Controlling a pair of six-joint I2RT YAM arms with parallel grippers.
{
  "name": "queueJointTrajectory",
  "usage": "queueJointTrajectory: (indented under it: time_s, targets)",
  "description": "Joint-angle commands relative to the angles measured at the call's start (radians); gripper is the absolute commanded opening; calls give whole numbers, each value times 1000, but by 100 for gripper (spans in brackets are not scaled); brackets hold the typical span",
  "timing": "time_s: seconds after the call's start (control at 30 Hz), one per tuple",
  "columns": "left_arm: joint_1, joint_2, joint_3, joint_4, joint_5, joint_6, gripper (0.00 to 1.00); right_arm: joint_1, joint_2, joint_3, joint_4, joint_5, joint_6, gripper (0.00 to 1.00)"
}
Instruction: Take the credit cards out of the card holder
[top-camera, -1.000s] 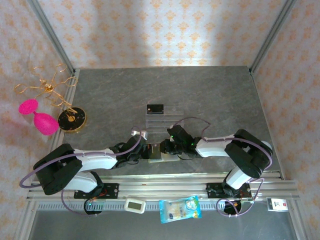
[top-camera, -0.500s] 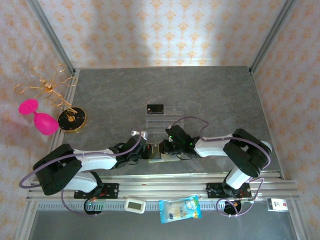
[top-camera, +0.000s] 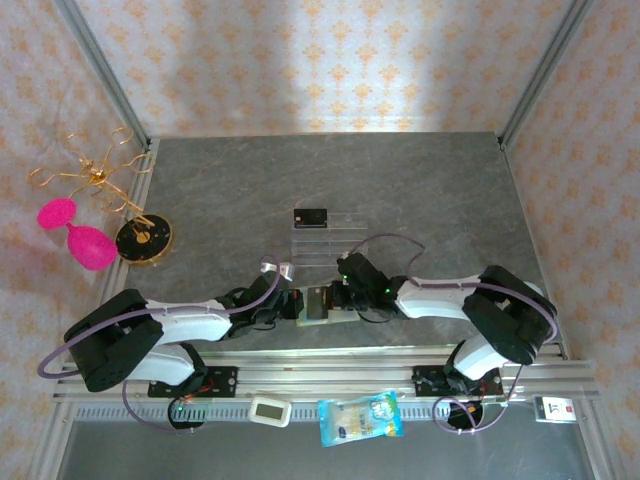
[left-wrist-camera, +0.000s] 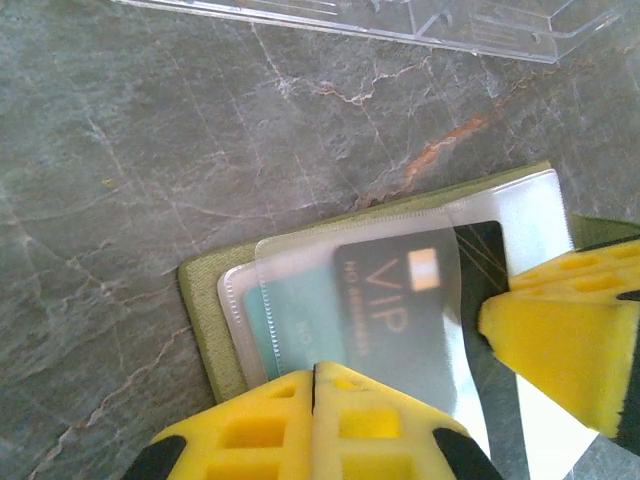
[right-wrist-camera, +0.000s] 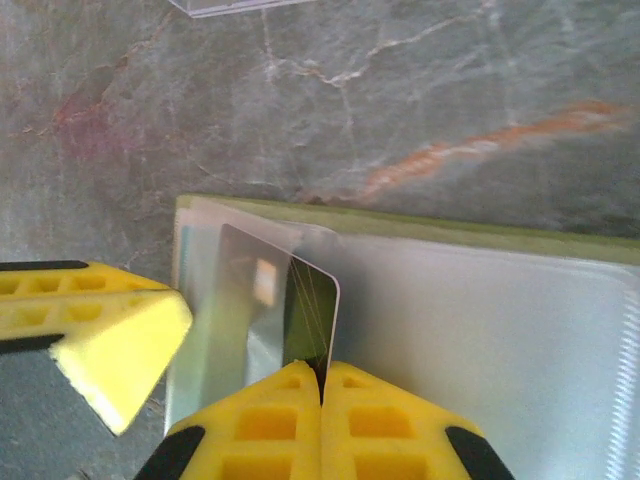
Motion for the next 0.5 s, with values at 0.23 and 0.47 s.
queueJointTrajectory:
  time_s: [0.23,0.47]
  targets:
    - [9,-70,-26,-31,38,5,0,-14,-87,-61,-72,42,-20,0]
    - [-5,-76,39,-44,62,23,5,-14,-148,-54,-82,68,-63,0]
